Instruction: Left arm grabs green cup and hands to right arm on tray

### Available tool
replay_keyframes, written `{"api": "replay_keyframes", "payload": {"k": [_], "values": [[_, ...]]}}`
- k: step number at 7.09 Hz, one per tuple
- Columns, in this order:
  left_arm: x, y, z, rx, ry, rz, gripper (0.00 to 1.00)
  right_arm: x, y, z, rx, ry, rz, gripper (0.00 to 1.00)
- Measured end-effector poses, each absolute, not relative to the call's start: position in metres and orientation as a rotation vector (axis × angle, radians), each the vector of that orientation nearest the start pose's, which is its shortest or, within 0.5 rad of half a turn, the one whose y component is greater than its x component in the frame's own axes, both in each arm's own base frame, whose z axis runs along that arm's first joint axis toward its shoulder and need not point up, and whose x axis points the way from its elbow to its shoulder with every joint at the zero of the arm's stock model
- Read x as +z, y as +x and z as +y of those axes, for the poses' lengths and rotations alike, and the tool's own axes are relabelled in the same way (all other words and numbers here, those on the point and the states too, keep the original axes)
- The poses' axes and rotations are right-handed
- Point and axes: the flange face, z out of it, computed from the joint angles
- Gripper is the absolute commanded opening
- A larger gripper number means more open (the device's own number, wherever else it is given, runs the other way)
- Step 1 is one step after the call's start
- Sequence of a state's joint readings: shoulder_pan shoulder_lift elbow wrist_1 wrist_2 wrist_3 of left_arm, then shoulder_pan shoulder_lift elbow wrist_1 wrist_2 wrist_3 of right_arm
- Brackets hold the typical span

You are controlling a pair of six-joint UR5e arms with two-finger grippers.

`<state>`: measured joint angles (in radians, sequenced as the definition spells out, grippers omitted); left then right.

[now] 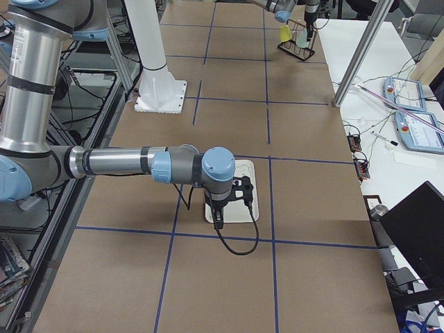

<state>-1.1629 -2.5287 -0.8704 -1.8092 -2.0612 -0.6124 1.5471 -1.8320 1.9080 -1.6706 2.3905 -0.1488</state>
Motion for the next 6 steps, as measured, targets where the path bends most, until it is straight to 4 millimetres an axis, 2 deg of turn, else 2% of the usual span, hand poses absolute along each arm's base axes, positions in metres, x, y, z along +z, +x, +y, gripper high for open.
{"api": "replay_keyframes", "payload": {"k": [1, 2, 3, 4, 5, 6], "values": [[0.3, 0.234, -0.812, -0.097, 0.193, 0.651, 0.02, 0.612, 0.05, -0.383, -0.159, 0.033, -0.82, 1.0], [0.267, 0.213, -0.792, -0.115, 0.2, 0.656, 0.02, 0.607, 0.049, -0.386, -0.17, 0.05, -0.817, 1.0], [0.245, 0.198, -0.763, -0.157, 0.204, 0.688, 0.02, 0.599, 0.044, -0.391, -0.187, 0.083, -0.815, 1.0], [0.228, 0.197, -0.731, -0.225, 0.194, 0.745, 0.02, 0.591, 0.031, -0.397, -0.195, 0.117, -0.816, 1.0], [0.214, 0.212, -0.698, -0.274, 0.178, 0.798, 0.02, 0.58, 0.008, -0.403, -0.187, 0.142, -0.825, 1.0], [0.201, 0.244, -0.661, -0.307, 0.147, 0.852, 0.02, 0.566, -0.022, -0.407, -0.167, 0.162, -0.849, 1.0]]}}
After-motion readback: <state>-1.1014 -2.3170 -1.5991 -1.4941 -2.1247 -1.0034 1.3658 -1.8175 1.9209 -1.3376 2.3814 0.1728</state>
